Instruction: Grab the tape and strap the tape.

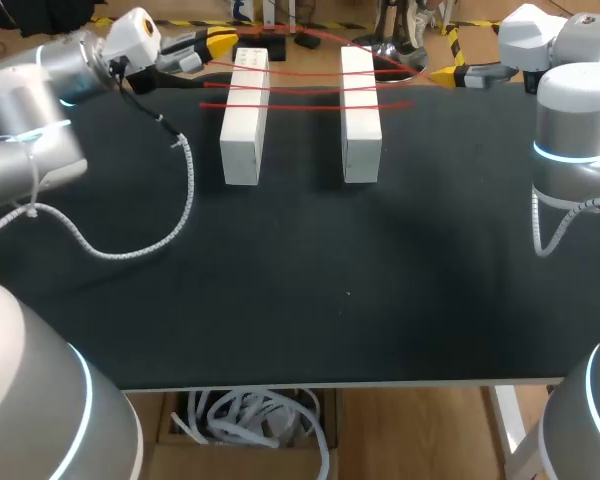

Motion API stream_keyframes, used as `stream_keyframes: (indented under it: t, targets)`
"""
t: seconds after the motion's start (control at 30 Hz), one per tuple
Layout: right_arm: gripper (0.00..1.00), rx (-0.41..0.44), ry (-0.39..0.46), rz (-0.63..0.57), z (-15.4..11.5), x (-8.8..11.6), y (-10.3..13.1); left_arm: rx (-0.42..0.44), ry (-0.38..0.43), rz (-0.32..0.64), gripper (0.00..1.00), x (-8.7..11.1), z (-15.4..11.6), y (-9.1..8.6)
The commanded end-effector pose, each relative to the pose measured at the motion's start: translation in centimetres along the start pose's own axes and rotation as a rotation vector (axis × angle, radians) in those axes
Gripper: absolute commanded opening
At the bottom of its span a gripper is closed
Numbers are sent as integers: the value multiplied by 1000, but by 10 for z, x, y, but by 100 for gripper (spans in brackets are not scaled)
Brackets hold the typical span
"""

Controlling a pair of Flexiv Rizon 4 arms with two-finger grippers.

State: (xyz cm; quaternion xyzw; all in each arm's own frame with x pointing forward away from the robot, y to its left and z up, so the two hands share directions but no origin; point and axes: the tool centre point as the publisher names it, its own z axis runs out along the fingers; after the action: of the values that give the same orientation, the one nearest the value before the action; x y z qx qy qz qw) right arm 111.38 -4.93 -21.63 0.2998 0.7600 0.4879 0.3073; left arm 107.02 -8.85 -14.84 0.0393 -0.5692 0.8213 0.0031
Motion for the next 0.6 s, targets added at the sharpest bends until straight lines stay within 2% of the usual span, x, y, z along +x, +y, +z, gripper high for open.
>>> stream_keyframes:
  t: [0.03,0.53,0.6]
  targets:
    - [100,0,0,0,0,0,0,8,-9,-1,0,-2,1,4]
    - [100,0,0,0,0,0,0,8,-9,-1,0,-2,1,4]
    - [100,0,0,0,0,0,0,16,11,10,0,0,11,4]
